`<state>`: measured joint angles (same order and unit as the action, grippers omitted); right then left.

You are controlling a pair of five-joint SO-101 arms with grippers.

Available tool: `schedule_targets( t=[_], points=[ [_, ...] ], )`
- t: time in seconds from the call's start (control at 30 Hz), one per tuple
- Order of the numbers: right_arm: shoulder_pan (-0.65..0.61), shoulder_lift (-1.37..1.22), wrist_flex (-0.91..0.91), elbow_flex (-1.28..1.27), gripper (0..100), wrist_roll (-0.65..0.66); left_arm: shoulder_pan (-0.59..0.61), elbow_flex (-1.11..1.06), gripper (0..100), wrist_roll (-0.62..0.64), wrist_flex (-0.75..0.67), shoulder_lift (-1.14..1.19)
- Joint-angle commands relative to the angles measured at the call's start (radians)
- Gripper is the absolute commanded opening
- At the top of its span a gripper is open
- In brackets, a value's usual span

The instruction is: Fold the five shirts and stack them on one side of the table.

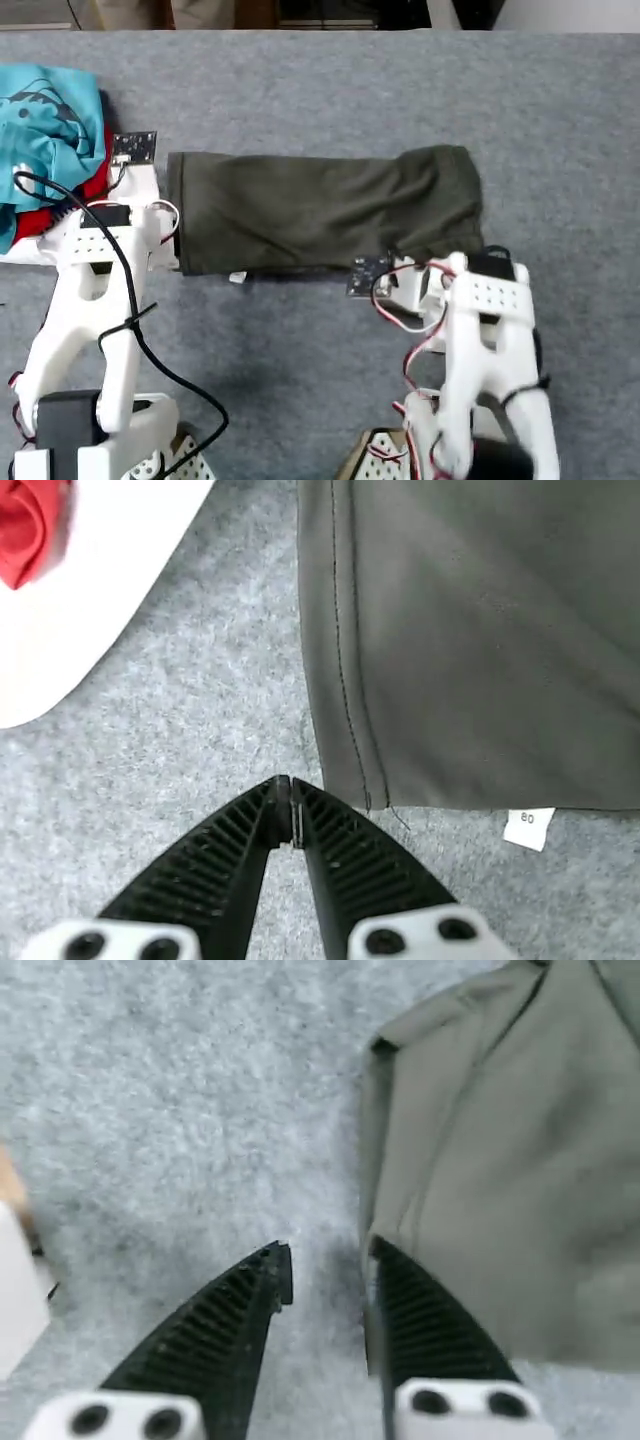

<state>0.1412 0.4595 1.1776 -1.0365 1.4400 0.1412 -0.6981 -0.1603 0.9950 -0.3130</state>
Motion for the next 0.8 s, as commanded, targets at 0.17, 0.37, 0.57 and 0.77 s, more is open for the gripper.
schedule_targets(
  t=[0.17, 0.37, 0.57, 0.77],
  points=[
    [-0.010, -0.381, -0.043, 0.186, 12.8, -0.029, 0.006, 0.002, 2, -0.009, -0.011, -0.004],
    [-0.010, -0.412, -0.054, 0.226, 12.3, -0.029, 0.006, 0.002, 2, -0.009, -0.012, -0.004],
    [-0.010, -0.381, 0.012, 0.271, 12.6, -0.025, 0.006, 0.002, 2, -0.009, -0.011, -0.004],
    [-0.008, -0.176, 0.112, 0.303, 12.8, -0.026, 0.006, 0.002, 2, -0.009, -0.011, -0.004]
  ],
)
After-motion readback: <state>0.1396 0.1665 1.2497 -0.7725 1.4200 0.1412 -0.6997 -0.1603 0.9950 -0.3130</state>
